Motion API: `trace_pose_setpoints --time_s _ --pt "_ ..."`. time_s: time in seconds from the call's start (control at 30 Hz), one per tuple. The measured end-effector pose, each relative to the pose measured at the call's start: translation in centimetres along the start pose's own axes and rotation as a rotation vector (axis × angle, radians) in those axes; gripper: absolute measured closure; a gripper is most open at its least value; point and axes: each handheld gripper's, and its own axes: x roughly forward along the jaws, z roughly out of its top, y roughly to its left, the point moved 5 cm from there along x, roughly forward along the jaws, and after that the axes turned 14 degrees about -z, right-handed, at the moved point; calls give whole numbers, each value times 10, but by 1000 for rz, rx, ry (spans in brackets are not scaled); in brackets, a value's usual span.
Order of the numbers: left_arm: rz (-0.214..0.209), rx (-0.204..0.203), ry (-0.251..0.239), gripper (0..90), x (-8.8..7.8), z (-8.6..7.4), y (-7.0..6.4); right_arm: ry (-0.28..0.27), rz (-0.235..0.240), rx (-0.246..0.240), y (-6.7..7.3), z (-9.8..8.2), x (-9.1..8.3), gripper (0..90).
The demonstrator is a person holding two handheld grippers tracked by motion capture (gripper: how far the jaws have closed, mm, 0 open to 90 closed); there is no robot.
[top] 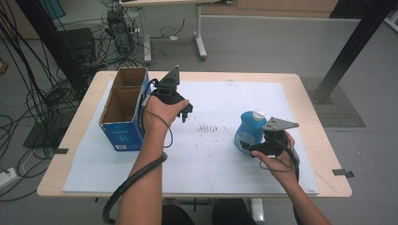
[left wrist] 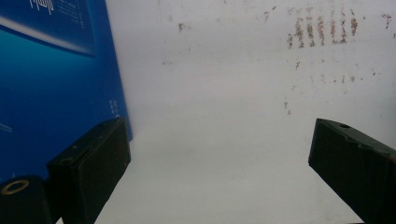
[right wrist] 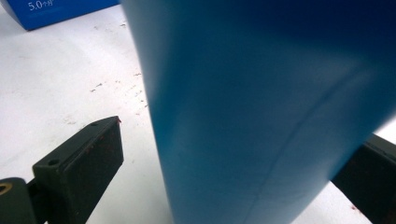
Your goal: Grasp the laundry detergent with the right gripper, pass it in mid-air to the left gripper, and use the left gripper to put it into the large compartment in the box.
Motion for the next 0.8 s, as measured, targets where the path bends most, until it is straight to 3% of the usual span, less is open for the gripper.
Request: trace_pose_setpoints --time_s 0.8 --pt "0 -5 -2 60 0 0 2 -7 -4 5 2 0 2 36"
